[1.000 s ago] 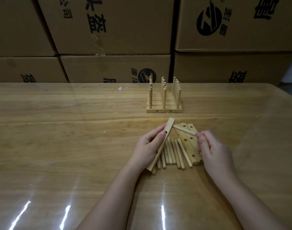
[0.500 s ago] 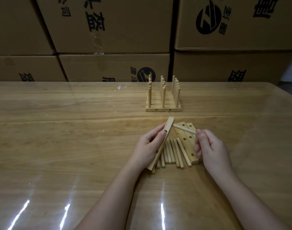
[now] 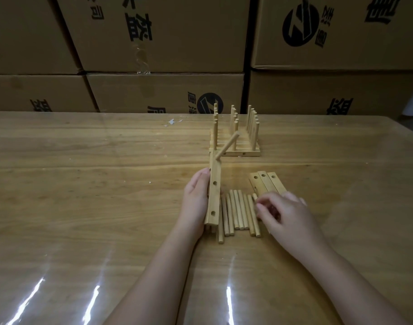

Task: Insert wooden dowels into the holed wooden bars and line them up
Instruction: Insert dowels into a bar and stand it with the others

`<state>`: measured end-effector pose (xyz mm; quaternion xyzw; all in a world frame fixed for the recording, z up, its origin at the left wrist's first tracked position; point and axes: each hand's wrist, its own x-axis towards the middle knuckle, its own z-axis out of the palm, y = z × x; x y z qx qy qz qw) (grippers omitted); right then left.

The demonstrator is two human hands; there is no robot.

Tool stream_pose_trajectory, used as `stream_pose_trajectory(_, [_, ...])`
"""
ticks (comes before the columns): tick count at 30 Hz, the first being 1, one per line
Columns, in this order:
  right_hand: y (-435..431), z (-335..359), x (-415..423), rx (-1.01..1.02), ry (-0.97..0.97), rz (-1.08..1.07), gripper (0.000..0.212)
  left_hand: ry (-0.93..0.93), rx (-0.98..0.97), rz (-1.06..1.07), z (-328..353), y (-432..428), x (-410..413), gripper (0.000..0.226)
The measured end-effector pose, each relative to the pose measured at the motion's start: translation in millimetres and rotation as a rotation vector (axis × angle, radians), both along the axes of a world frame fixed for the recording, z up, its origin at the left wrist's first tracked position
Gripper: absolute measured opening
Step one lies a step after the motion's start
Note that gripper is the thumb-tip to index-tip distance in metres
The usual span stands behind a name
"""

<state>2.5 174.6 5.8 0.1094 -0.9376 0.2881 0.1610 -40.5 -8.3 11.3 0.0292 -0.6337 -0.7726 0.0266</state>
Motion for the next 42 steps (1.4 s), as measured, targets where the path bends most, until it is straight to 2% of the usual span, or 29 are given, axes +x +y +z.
stream_pose_trajectory(4, [-3.1, -0.6, 0.7, 0.258, -0.048, 0.106, 0.040, 0.020, 0.015, -0.024, 1.5, 1.7, 2.6, 0.026])
stream_pose_trajectory(9, [-4.3, -2.6, -0.6, 0.324, -0.121, 0.150, 0.067, 0.017, 0.011, -0.029, 3.9, 3.9, 3.7, 0.024])
stream_pose_trajectory(11, [-5.6, -2.2, -0.8, 0.324, -0.123, 0.176, 0.070, 0.018, 0.018, -0.038, 5.1, 4.4, 4.7, 0.024])
stream_pose_trajectory(16, [-8.5, 0.8, -0.6, 0.208, -0.152, 0.214, 0.059, 0.017, 0.009, -0.043, 5.9, 4.5, 6.4, 0.023])
stream_pose_trajectory(24, [-7.5, -1.0, 1.8, 0.135, -0.100, 0.218, 0.008, 0.027, -0.043, -0.047, 5.6, 5.8, 5.3, 0.025])
stream_pose_trajectory(30, [-8.5, -3.8, 2.7, 0.153, -0.094, 0.183, 0.019, 0.035, -0.034, -0.036, 5.3, 6.6, 4.5, 0.025])
stream_pose_trajectory(36, [-10.3, -1.8, 2.2, -0.097, -0.037, 0.138, 0.017, 0.023, -0.009, -0.039, 2.2, 4.2, 2.7, 0.024])
stream_pose_trajectory(39, [-9.9, 2.1, 2.5, -0.336, 0.018, 0.106, 0.017, 0.000, 0.017, 0.003, 2.0, 2.1, 0.2, 0.026])
stream_pose_trajectory(42, [-9.1, 8.9, 2.3, -0.636, -0.007, 0.071, 0.015, -0.031, 0.104, 0.052, 0.6, -1.5, -3.0, 0.027])
